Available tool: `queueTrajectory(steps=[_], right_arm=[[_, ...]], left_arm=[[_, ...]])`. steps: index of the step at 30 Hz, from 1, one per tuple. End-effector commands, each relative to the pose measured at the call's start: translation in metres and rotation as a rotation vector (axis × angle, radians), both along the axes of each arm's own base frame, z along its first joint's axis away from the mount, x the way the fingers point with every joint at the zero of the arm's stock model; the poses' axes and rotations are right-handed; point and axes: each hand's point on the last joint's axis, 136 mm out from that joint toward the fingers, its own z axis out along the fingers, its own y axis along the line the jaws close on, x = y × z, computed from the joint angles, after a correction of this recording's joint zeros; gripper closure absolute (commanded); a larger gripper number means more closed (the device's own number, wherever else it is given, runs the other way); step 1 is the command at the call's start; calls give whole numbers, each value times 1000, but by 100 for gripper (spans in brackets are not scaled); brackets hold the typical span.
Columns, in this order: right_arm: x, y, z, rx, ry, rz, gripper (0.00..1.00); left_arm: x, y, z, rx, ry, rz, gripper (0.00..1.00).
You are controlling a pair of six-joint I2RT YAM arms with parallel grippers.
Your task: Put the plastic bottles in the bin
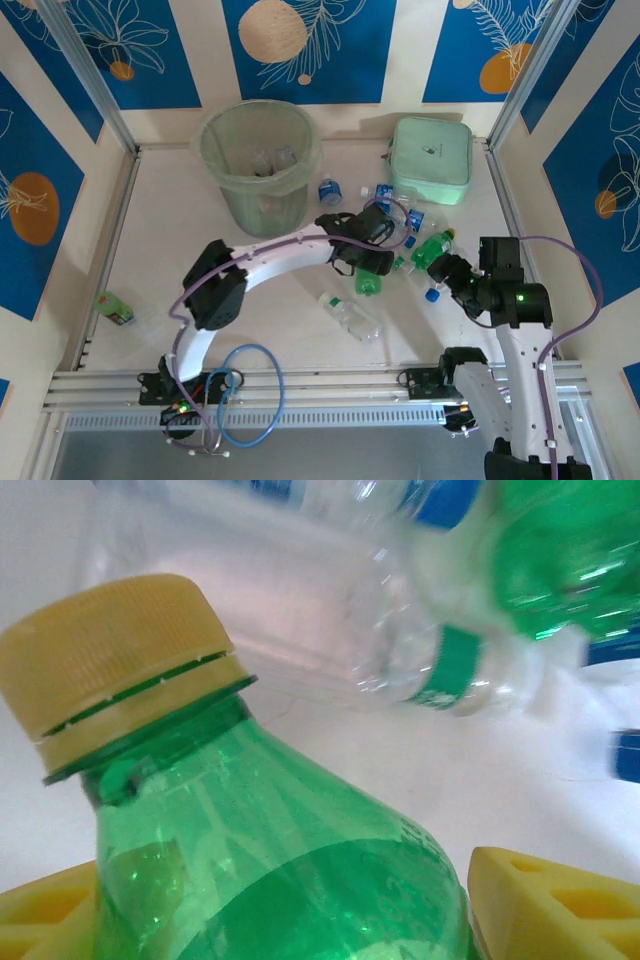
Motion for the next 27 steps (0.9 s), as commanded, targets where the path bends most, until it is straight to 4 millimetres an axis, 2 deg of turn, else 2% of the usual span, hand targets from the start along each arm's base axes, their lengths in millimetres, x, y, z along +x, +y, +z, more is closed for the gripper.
queueTrajectory(steps=[1, 6, 9, 11, 14, 18, 22, 27], right_arm=[[-2, 2, 1, 11, -10, 13, 19], [0, 3, 3, 16, -18, 15, 19], [2, 5, 4, 29, -27, 14, 19], [4, 7, 4, 44, -35, 18, 19], [6, 11, 2, 60, -39, 27, 19], [6, 15, -4, 73, -28, 38, 20], [4, 19, -4, 79, -28, 55, 20], [5, 25, -1, 102, -42, 67, 20]], left_arm=[[-12, 8, 56, -70, -64, -21, 34], [-18, 23, 117, -137, -156, -52, 33], [-13, 37, 159, -148, -252, -65, 32], [-1, 52, 190, -159, -314, -42, 31], [27, 84, 232, -194, -385, 31, 31], [74, 140, 277, -218, -480, 170, 31], [117, 195, 303, -201, -569, 305, 30], [165, 264, 298, -162, -580, 480, 30]])
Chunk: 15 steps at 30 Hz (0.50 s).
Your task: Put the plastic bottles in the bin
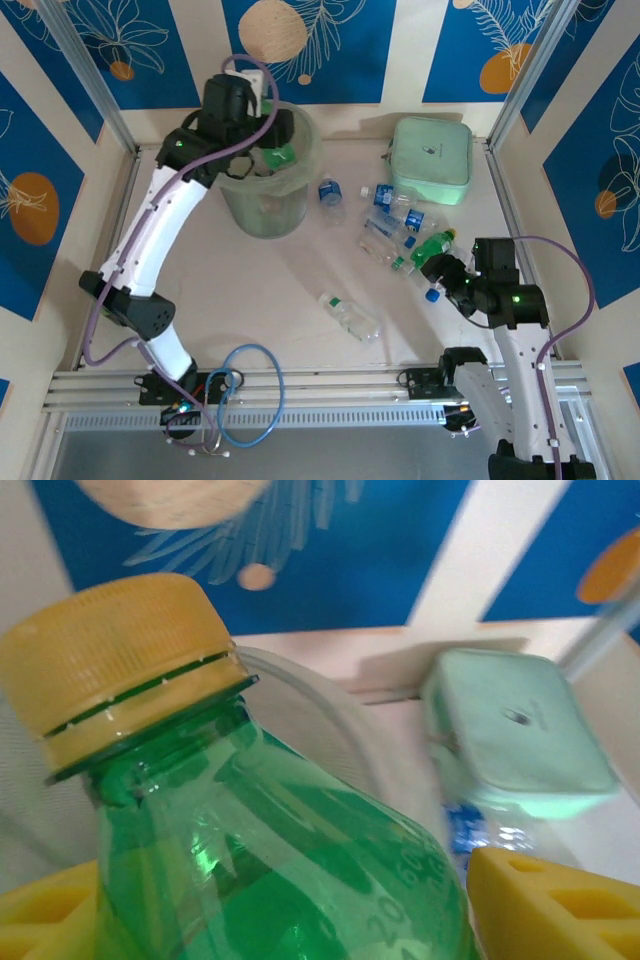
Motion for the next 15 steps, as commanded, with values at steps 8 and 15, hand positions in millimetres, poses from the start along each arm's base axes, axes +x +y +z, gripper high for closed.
queueTrajectory(steps=[8, 15], right_arm=[[3, 16, 12, 60, -42, 47, 20], [7, 20, 19, 62, -55, 68, 19]], left_arm=[[49, 77, -32, -10, 62, 158, 29], [59, 83, -50, 0, 96, 167, 12]])
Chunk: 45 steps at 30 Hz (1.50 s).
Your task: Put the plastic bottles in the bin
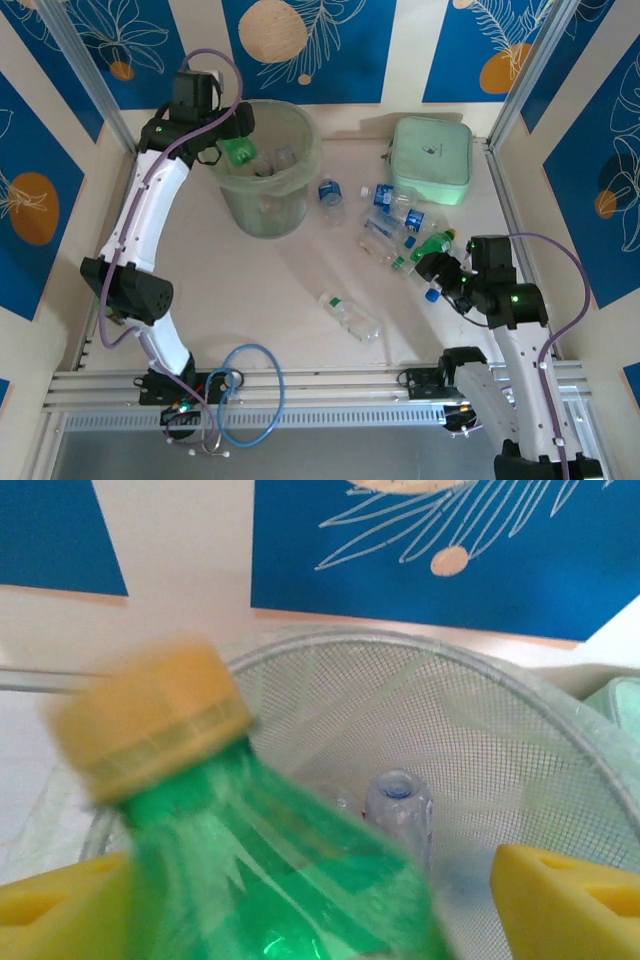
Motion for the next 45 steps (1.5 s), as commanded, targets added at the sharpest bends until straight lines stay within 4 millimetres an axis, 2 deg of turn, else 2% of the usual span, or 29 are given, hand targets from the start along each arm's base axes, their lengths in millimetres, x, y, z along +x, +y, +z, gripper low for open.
queueTrajectory(steps=[1, 5, 9, 13, 16, 19, 21, 25, 27, 31, 36, 40, 45], right_arm=[[4, 7, 15, 26, -34, 20, 19], [4, 11, 15, 29, -38, 41, 19], [6, 16, 15, 21, -41, 63, 19], [7, 17, 14, 4, -38, 71, 19], [8, 15, 13, -12, -33, 61, 19], [9, 10, 12, -29, -33, 43, 19], [11, 11, 13, -24, -37, 42, 19], [14, 10, 14, -22, -30, 34, 19], [14, 9, 14, -22, -28, 26, 19], [13, 10, 13, -1, -25, 10, 19], [5, 9, 9, -3, -16, 3, 18], [1, 5, 8, -15, -5, -8, 18], [2, 6, 8, -6, -9, -17, 18]], left_arm=[[4, -2, 0, -17, -14, -16, 9], [0, -4, 6, -27, -26, -30, 6], [-15, -8, 17, -37, -45, -53, 6], [-48, -27, 29, -1, -84, -120, 6], [-87, -58, 25, 41, -95, -238, 6], [-139, -101, 4, 88, -102, -437, 6], [-173, -123, -14, 107, -111, -586, 6], [-241, -148, -58, 100, -69, -869, 5], [-262, -154, -81, 81, -15, -924, 4], [-293, -165, -136, 41, 127, -991, 5], [-327, -178, -187, 90, 233, -1106, 0], [-330, -185, -214, 180, 273, -1150, 1], [-325, -208, -230, 210, 305, -1211, 1]])
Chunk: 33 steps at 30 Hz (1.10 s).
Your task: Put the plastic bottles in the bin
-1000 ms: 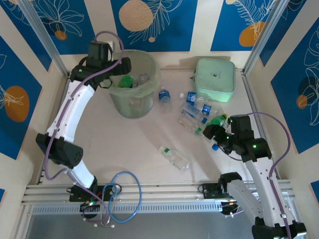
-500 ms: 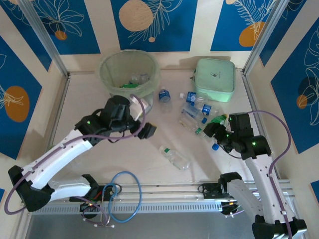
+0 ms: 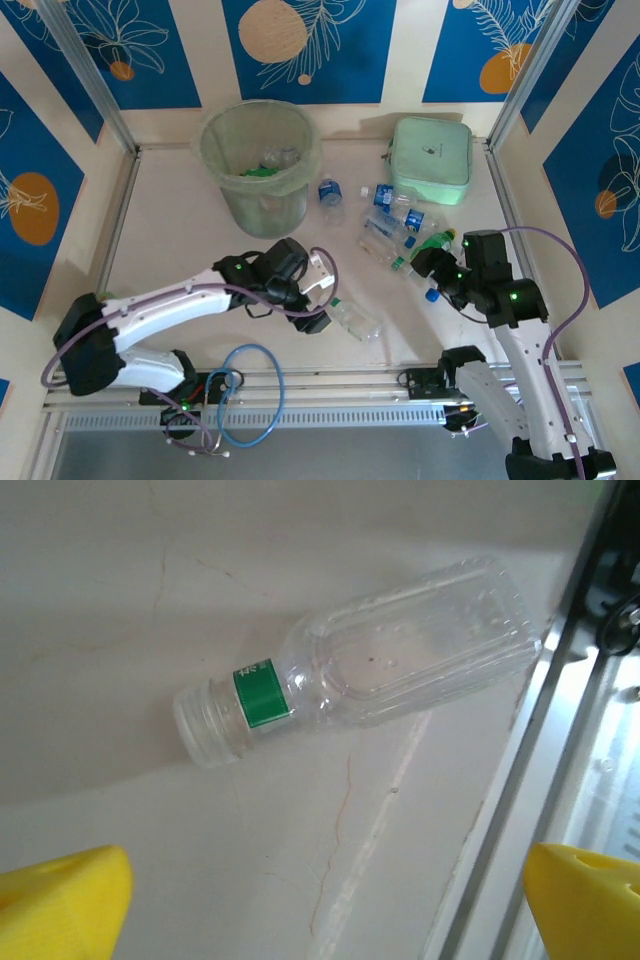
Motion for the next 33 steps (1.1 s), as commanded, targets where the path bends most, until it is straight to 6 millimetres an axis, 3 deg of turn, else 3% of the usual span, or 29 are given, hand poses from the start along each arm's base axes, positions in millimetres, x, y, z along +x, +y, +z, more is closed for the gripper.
queueTrajectory(steps=[1, 6, 12, 17, 22, 33], right_arm=[[-4, -3, -2, 3, 15, -25, 18], [-8, -8, -6, -23, 28, -41, 18], [-11, -13, -9, -21, 34, -65, 16], [-11, -15, -13, -5, 46, -90, 16], [-12, -17, -15, 7, 54, -102, 16], [-15, -22, -8, 16, 43, -115, 15]], left_arm=[[1, -27, 9, -38, -28, -96, 1], [-13, -48, 7, -12, -66, -221, 1], [-23, -56, -15, 74, -133, -352, 1], [-12, -64, -37, 166, -149, -365, 1], [-14, -80, -57, 208, -189, -441, 1], [-2, -96, -80, 249, -254, -457, 1]])
